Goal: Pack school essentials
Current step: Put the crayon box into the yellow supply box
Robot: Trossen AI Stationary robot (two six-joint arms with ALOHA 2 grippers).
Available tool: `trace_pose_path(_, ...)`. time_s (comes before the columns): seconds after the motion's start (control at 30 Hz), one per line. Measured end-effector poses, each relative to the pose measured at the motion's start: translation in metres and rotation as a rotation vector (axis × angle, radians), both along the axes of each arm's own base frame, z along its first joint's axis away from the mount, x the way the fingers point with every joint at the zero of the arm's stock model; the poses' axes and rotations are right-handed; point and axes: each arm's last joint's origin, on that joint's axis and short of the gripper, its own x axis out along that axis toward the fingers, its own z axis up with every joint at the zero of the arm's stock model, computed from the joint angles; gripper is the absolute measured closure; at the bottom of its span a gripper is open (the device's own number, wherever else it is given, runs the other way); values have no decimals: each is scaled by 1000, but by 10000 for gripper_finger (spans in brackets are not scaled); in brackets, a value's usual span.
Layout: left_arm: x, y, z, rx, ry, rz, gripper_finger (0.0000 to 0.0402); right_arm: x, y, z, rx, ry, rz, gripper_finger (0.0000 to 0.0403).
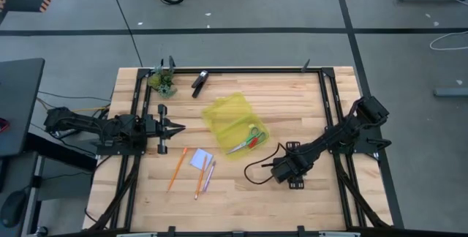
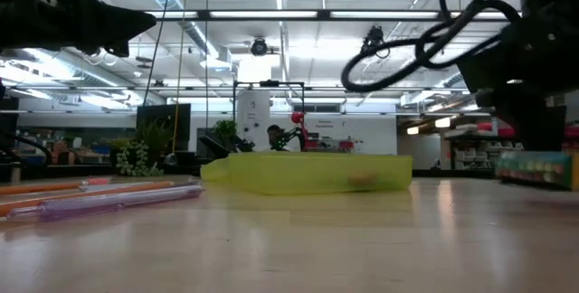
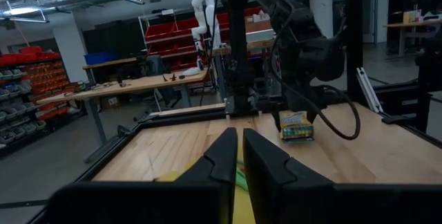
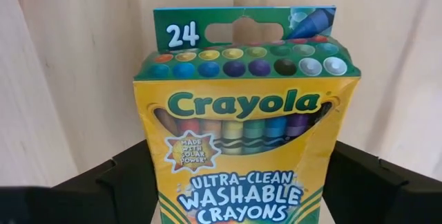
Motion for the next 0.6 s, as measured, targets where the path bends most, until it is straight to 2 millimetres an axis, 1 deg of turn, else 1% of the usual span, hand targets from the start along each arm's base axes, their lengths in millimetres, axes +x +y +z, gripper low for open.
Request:
trace_pose_path(0.23,0,0,0,0,0,0,378,19,-8,16,-9,-63,44,66)
trace_pose_path(0.6,0,0,0,0,0,0,367,42,-33,33,-10,-116,103,66)
